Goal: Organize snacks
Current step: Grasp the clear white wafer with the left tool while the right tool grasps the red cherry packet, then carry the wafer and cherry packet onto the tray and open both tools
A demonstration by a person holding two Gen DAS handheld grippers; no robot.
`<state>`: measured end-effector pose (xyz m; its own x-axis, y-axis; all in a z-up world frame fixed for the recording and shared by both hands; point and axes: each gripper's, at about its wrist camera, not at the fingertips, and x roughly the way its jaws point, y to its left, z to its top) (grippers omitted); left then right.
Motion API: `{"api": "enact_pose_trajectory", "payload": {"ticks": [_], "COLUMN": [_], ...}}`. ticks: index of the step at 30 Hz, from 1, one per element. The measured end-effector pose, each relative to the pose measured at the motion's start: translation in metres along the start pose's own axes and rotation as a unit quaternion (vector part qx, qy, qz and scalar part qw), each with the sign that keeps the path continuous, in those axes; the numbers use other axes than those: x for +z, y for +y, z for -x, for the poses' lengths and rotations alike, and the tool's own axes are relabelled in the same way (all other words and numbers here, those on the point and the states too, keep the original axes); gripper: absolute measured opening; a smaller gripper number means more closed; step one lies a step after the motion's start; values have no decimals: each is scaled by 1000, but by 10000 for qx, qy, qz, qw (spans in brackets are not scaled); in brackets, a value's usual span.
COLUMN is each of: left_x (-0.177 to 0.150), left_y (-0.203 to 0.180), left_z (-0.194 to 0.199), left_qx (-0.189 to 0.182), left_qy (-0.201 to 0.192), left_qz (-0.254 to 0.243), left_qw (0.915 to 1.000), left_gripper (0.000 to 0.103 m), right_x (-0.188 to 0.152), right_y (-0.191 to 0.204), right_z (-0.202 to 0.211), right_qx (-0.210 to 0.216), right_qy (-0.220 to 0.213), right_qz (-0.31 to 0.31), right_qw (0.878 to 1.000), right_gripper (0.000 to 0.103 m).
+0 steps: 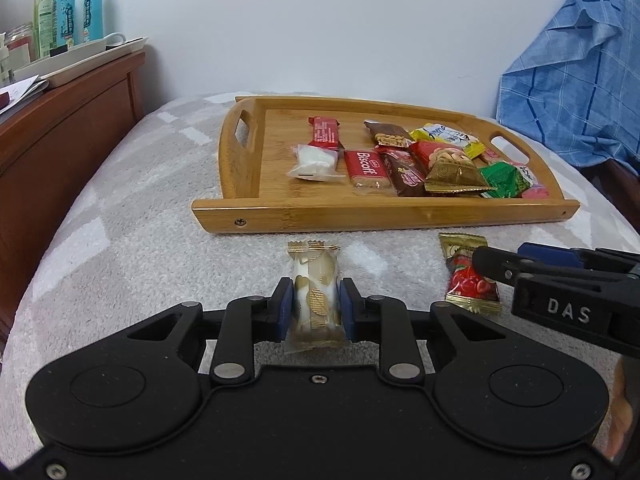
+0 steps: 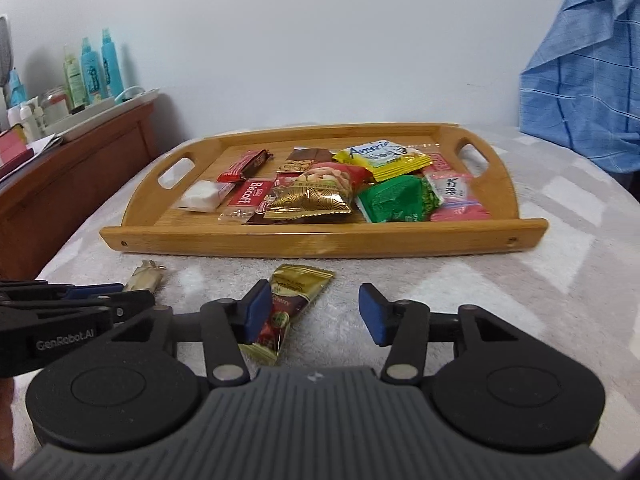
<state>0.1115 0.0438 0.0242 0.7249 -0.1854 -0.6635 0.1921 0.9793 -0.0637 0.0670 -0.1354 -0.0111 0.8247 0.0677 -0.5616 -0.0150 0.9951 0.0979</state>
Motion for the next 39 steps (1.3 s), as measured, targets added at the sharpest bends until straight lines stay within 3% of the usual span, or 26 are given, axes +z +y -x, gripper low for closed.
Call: {"api": "enact_pose_trajectory", "payload": {"ticks": [3,8,12,28,39], "left_x": [0,0,2,2,29], "left_y": [0,-1,-1,-20,-44], "left_z": [-3,-5,-2,37,90], "left_qx": [8,14,-29,-208,-441], "left_qy": [18,43,68,-42,-319], "left_qz": [19,9,35,70,125], "left_qw": [10000,10000,10000,9997,9984], "left_gripper": [31,30,21,21,21], "right_x": [-1,-2,0,-1,29], "right_y": [10,24,27,14,-2], "right_z": [0,-11,-13,34,90], "right_qx": [70,-69,-185,-89,-76], "right_qy": [85,214,206,-68,-591], "right_qz": [85,-53,-177,-86,-42], "right_qw": [9999,9997,9995,9999,9982], "right_gripper": [66,65,40,38,38]}}
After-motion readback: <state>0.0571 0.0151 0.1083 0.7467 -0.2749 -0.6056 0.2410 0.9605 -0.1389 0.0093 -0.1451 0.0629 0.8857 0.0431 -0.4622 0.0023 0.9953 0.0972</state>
